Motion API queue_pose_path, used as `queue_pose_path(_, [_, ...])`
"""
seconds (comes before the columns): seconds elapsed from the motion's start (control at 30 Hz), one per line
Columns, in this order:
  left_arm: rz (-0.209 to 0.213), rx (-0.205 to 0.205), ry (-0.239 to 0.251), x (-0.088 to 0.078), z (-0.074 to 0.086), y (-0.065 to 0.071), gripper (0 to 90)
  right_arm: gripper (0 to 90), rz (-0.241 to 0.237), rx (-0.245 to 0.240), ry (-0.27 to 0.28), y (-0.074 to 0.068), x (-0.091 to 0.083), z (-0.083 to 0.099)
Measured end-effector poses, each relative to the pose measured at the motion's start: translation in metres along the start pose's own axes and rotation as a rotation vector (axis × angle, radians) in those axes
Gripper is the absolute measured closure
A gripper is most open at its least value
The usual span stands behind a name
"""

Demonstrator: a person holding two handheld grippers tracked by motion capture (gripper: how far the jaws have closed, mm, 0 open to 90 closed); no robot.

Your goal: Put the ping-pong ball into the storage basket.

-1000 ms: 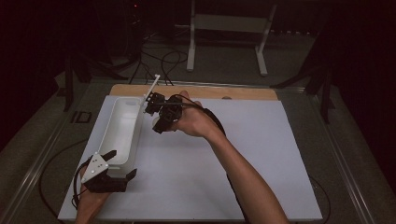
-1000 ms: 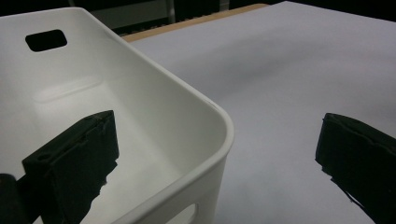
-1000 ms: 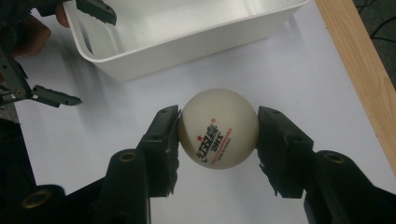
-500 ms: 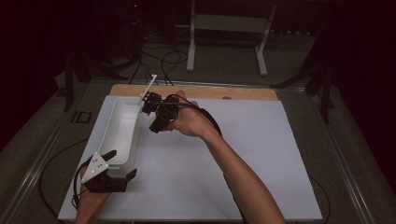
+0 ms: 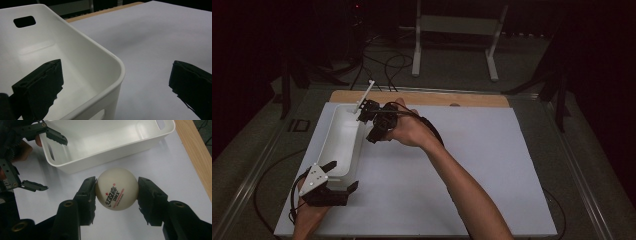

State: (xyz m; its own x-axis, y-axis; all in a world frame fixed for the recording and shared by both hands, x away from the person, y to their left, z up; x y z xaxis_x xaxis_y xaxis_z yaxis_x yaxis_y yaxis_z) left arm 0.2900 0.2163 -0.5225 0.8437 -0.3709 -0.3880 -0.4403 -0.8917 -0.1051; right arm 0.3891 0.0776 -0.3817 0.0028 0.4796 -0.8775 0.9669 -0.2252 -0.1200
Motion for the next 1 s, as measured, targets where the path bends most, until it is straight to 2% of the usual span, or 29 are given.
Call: queue_pose_path(1.0, [0.004,-0.001,0.001,-0.001,0.0,0.001,0.0,50.0,-0.015,0.005,-0.001,-0.003,0.022,-0.015])
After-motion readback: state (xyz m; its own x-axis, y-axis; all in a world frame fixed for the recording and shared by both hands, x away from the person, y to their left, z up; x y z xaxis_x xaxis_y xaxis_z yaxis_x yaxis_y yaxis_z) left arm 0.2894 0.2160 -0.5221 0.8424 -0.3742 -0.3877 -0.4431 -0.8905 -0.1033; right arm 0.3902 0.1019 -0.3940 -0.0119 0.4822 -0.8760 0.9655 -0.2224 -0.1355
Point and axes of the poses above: each handheld gripper's, and its own axes: x roughly forward along the jaws, z roughly out of its underside, y roughly to its right, the point moved 7 cm from there along x, roughly forward along the jaws, and after that the axes turned 13 degrees about -z, right-handed, at the moved point
